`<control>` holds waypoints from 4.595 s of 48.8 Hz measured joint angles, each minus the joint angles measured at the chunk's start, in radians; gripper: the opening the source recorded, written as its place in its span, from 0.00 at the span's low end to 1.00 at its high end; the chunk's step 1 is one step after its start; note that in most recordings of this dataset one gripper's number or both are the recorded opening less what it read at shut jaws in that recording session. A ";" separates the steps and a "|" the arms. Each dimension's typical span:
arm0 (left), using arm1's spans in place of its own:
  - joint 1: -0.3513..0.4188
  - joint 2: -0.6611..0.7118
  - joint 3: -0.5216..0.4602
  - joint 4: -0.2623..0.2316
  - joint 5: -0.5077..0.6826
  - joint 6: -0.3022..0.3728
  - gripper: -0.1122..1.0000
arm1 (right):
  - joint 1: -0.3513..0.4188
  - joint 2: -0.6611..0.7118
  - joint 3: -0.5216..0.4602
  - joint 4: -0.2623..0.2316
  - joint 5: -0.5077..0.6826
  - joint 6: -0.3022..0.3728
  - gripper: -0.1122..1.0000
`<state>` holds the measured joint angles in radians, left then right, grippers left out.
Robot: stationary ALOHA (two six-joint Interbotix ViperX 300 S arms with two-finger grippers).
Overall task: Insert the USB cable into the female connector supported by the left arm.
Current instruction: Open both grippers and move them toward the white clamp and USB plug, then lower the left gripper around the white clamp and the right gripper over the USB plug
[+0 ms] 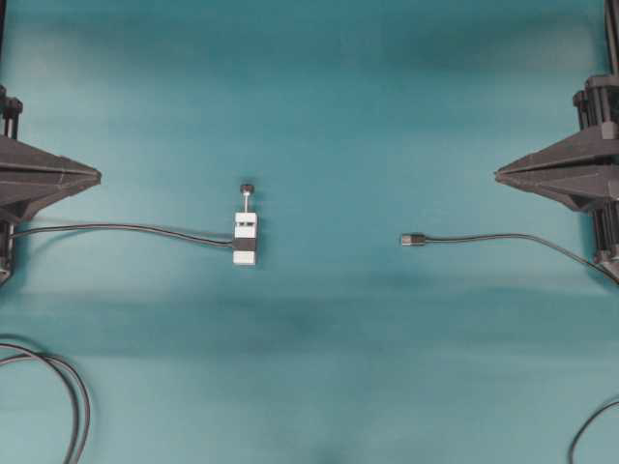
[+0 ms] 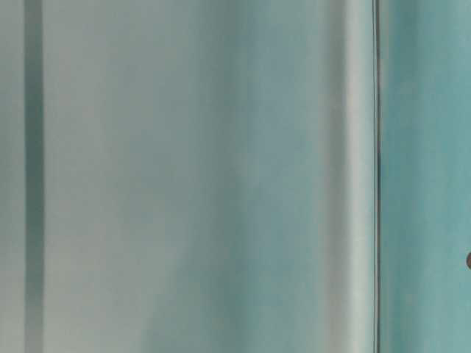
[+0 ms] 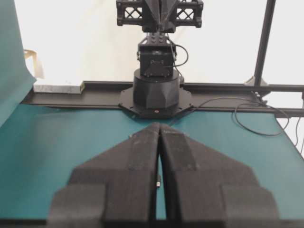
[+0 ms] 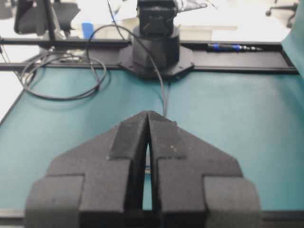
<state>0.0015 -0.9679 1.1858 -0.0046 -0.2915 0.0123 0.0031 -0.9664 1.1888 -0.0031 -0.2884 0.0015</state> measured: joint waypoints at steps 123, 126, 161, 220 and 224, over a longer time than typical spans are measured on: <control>-0.031 1.123 0.044 -0.040 -0.669 0.005 0.78 | -0.008 0.974 0.074 -0.005 -0.403 0.242 0.61; -0.031 1.123 0.044 -0.040 -0.669 0.003 0.78 | -0.008 0.974 0.075 -0.005 -0.407 0.242 0.61; -0.031 1.123 0.029 -0.040 -0.669 0.003 0.78 | -0.012 0.999 0.086 -0.005 -0.420 0.241 0.52; -0.037 1.123 0.020 -0.040 -0.663 0.003 0.78 | 0.028 1.031 0.104 -0.003 -0.419 0.279 0.48; -0.037 1.123 0.014 -0.040 -0.658 0.003 0.78 | 0.028 1.029 0.104 -0.003 -0.417 0.279 0.48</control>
<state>-0.0353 0.1549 1.1996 -0.0445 -0.9495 0.0153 0.0307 0.0629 1.2931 -0.0061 -0.7056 0.2807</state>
